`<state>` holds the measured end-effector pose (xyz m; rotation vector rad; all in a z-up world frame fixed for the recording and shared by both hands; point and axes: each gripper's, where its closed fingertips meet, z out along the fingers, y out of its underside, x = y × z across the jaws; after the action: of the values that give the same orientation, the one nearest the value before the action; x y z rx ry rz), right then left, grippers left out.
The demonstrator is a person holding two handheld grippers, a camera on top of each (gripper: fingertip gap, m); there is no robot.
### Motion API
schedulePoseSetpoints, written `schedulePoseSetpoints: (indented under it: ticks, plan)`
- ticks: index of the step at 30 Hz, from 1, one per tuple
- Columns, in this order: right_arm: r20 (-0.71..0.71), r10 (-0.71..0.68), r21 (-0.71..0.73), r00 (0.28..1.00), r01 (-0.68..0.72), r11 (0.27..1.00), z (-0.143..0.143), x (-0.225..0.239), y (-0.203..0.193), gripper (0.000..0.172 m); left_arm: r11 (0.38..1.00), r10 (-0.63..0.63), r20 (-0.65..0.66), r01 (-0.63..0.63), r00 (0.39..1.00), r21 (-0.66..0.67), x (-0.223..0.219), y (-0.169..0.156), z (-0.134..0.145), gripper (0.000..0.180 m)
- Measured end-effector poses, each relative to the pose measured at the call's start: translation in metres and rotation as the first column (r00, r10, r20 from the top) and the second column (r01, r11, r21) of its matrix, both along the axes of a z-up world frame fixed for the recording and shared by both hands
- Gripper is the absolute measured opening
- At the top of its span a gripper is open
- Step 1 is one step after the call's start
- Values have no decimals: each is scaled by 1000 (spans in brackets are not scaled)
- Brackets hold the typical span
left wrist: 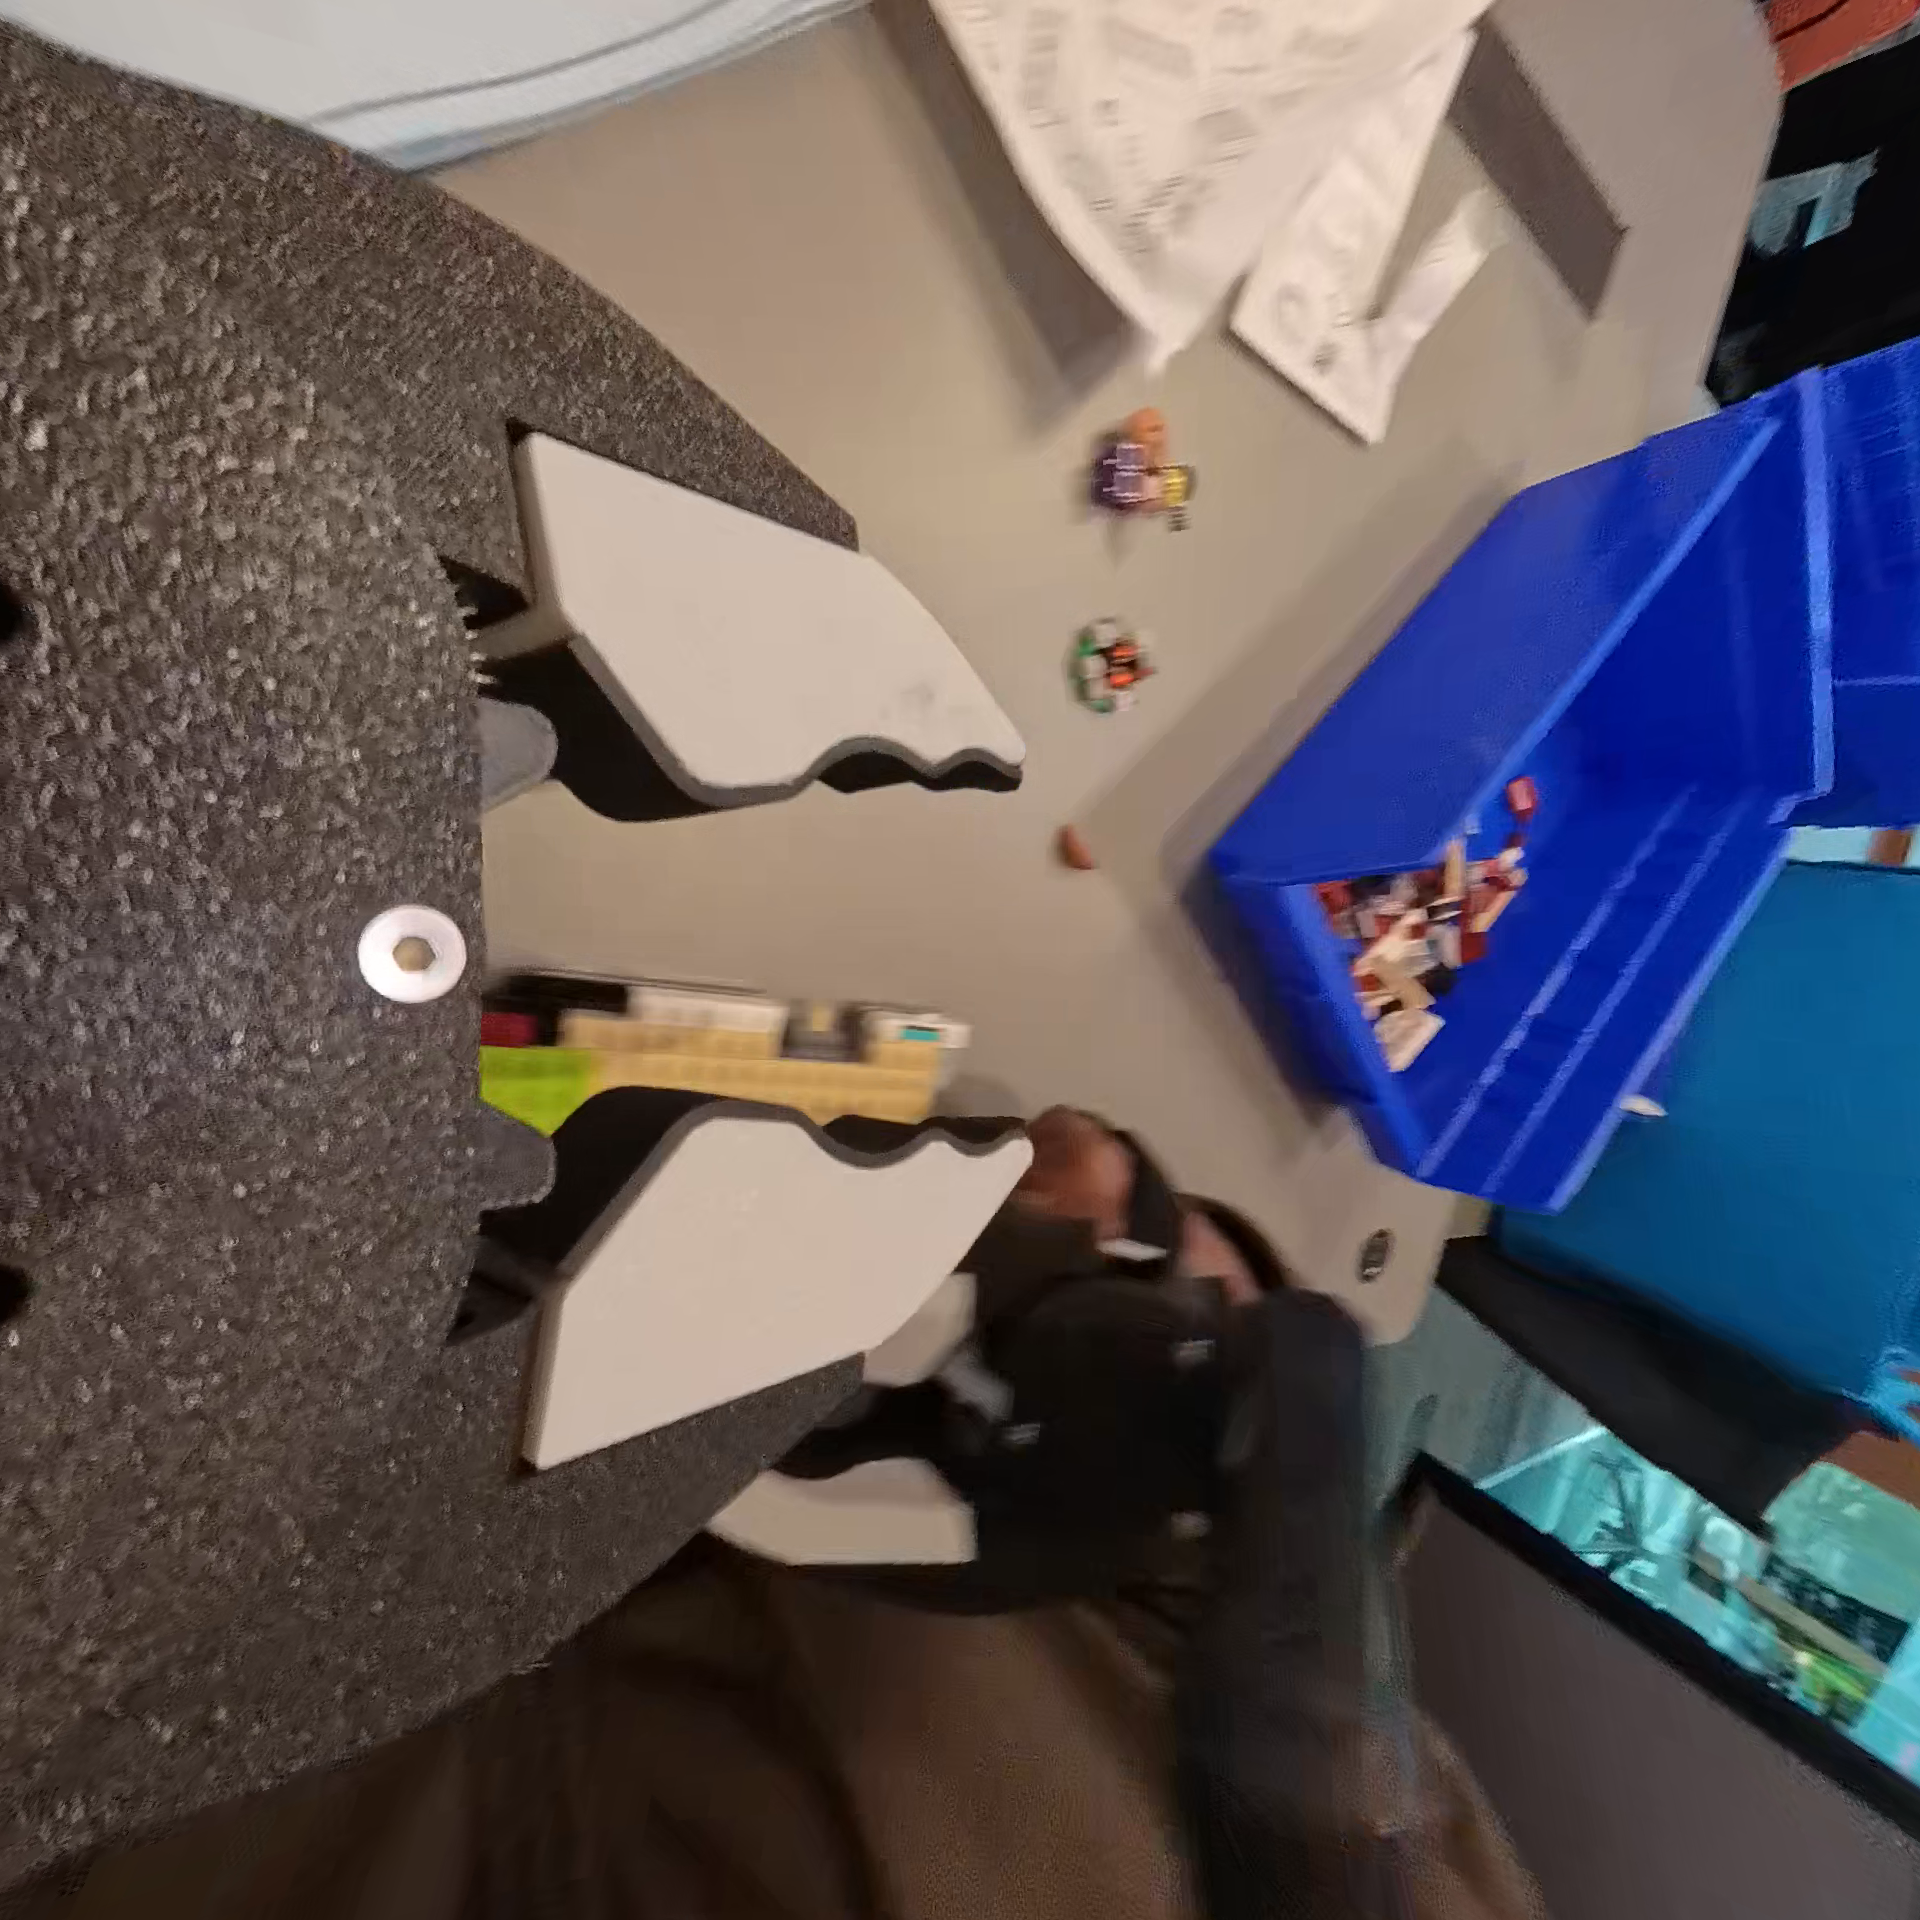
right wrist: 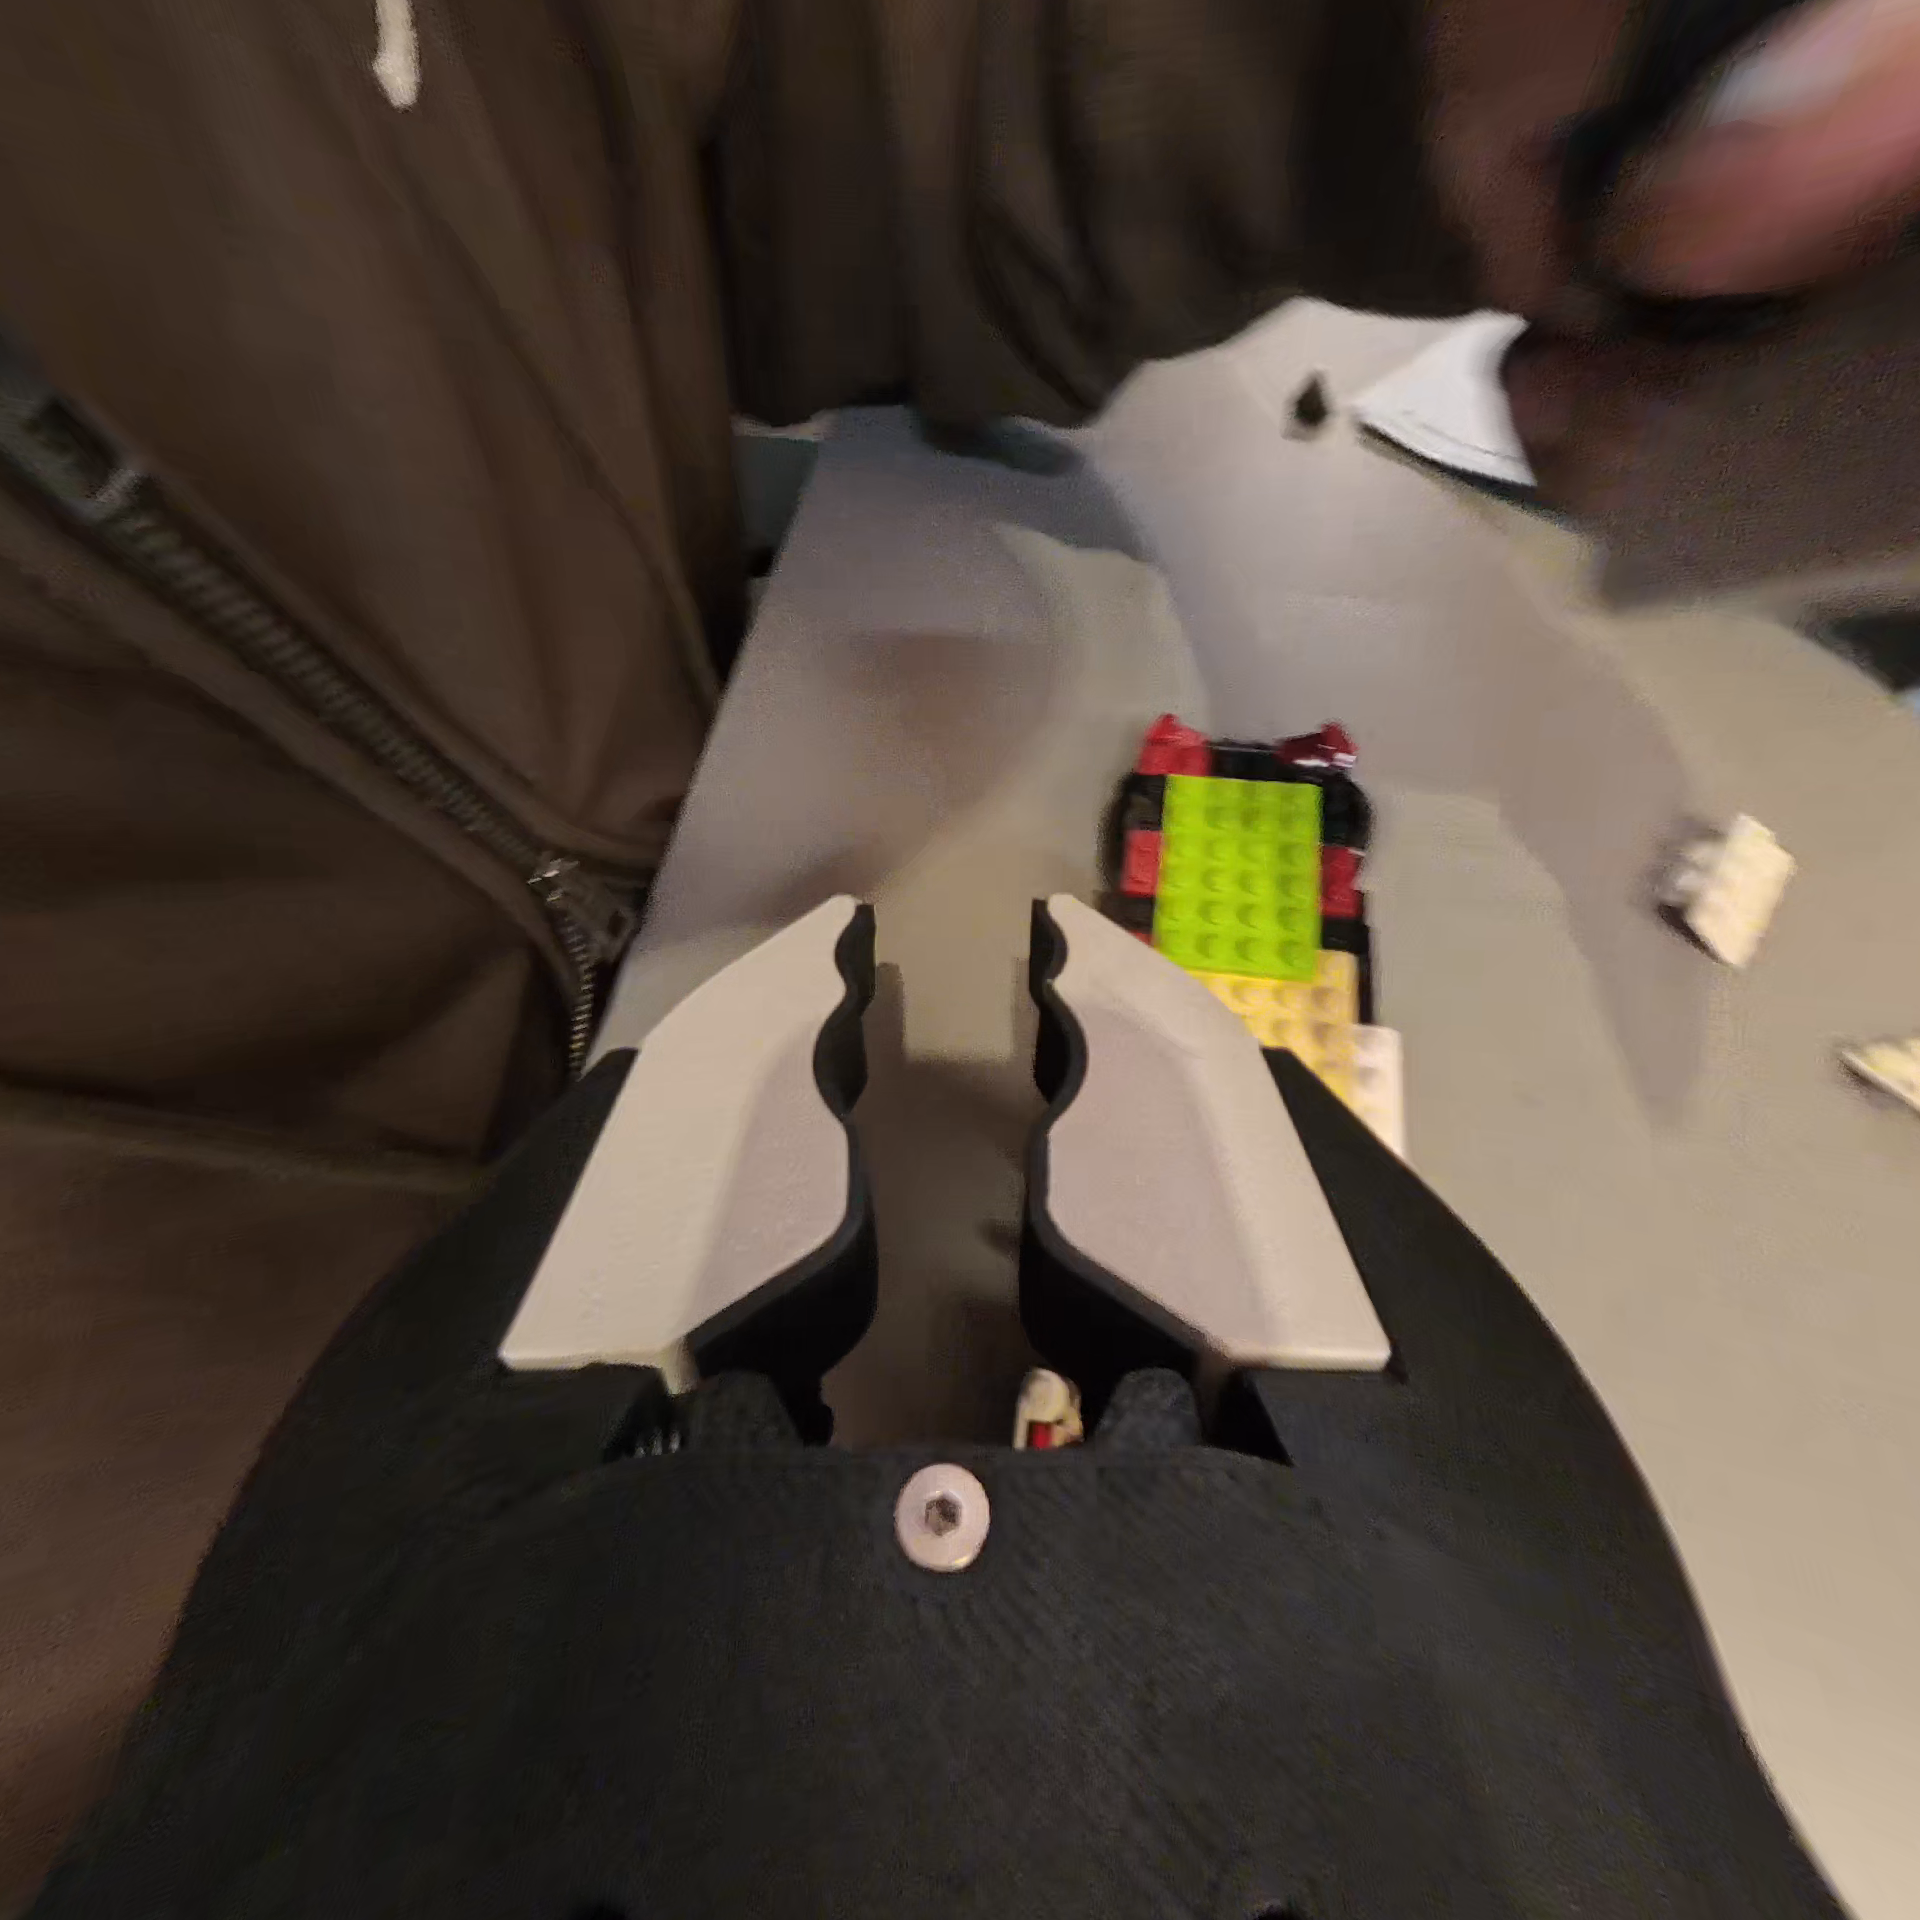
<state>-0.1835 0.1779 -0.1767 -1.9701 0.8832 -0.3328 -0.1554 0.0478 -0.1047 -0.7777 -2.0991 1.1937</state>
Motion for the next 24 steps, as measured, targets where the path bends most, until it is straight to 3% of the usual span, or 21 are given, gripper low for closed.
schedulePoseSetpoints:
  ticks: [4, 8, 17, 24]
  plan:
    - [5, -168, -21, 986, 168, 986, 2, 19, -25, 29, 999, -41, 99, 40, 994, 7, 37, 59, -40, 61]
    - [5, -257, -96, 966, 256, 962, -2, 33, -37, 33, 994, -107, 154, 102, 982, 37, 42, 97, -64, 61]
    - [-14, -256, -282, 967, 241, 929, -19, 54, -27, 40, 978, -202, 198, 188, 959, 87, 33, 109, -96, 60]
    - [-37, -252, -318, 967, 228, 920, -30, 56, -27, 47, 978, -203, 237, 183, 950, 103, 33, 107, -108, 65]
